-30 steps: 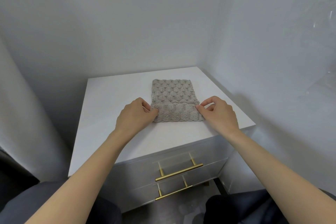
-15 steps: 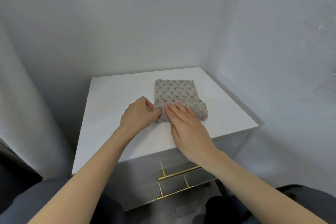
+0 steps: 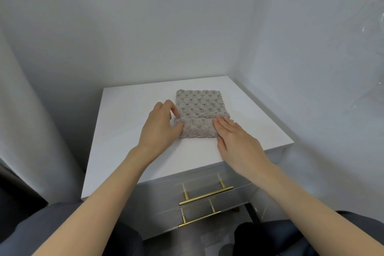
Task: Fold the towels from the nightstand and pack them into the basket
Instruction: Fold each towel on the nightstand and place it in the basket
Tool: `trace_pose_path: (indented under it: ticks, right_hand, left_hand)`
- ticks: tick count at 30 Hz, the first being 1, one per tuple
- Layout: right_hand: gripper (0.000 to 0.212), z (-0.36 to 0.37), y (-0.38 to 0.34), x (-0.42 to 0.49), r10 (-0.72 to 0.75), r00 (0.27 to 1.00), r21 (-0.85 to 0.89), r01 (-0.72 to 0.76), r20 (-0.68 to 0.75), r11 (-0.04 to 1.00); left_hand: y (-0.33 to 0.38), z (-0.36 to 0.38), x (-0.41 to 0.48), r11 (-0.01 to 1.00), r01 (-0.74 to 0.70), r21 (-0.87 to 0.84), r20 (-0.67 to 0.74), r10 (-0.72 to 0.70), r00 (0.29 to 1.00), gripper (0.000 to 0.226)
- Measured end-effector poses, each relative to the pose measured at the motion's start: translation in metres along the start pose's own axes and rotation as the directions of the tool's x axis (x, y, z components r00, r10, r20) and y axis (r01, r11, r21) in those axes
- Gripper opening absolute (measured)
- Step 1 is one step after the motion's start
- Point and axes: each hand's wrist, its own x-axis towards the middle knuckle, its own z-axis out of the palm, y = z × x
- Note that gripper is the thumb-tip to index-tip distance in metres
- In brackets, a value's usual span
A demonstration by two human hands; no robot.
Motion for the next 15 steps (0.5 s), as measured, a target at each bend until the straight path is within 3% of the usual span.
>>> trace_pose_path:
  ticks: [5,15]
  right_hand:
    - [0.053,-0.002,0.014,0.001,0.017,0.999,0.027,-0.018,0.032,0.999]
    - [0.051,-0.007,0.022,0.005,0.031,0.999,0.138,-0.026,-0.034,0.990]
  left_hand:
    - [0.003,-0.003,-0.007,0.920,-0.357,0.160,0.076,0.349,0.934,0.026]
    - [-0.004,-0.012,-0.009,0.935,-0.286,0.209,0.171,0.253,0.952,0.039]
